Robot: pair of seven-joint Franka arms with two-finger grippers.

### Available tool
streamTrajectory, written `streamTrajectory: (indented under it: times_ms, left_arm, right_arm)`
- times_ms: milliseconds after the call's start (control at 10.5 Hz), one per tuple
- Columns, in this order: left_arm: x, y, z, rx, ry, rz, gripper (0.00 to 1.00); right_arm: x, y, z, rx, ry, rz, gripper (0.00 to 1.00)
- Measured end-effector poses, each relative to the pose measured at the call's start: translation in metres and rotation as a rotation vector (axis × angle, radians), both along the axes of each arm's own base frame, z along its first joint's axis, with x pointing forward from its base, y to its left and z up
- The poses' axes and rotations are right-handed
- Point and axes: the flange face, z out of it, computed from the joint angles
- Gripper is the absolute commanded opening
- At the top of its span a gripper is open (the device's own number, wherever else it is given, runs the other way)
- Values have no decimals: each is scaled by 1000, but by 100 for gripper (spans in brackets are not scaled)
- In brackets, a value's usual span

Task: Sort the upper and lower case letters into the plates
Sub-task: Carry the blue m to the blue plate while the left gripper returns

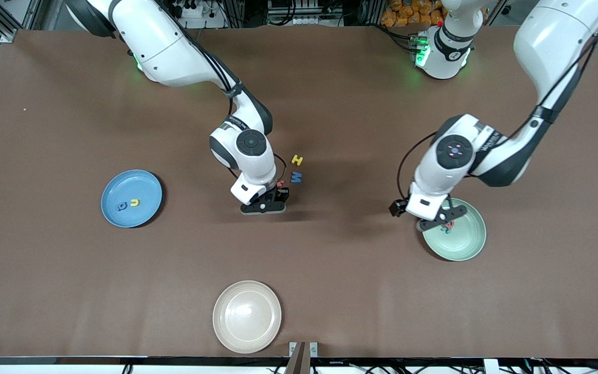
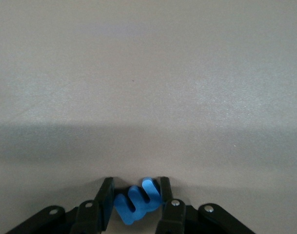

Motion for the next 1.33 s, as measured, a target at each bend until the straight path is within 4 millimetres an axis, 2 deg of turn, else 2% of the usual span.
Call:
streamTrajectory:
  times_ms: [190,285,570,665,760,950,1140,1330]
  left_arm:
    - [-14,-30,-1,-5,-2,48,100]
    - [-22,-44,-2,-4,-1,48,100]
    - [-46,-84,-4,9,14,-105,100]
    - [-52,-94,-5,13,19,-181,100]
    - [-59,-105,-5,16,21,-247,100]
    - [-73,-126,-6,19,27,-399,100]
    - [-81,-152,-5,6,27,-537,100]
    - [-90,-179,-5,-16,26,-600,93]
  right_arm:
    - [4,-5,0,-3,3,-22,20]
    - [11,-16,0,-16,12,-38,20]
    - [34,-62,4,-82,120,-32,20]
    - [42,-82,11,-93,180,-20,21]
    - [52,-106,23,-95,245,-11,21]
    - [72,-170,49,-76,353,10,22]
    - [85,-227,54,-73,412,51,26]
    - [93,-285,53,-60,457,144,26]
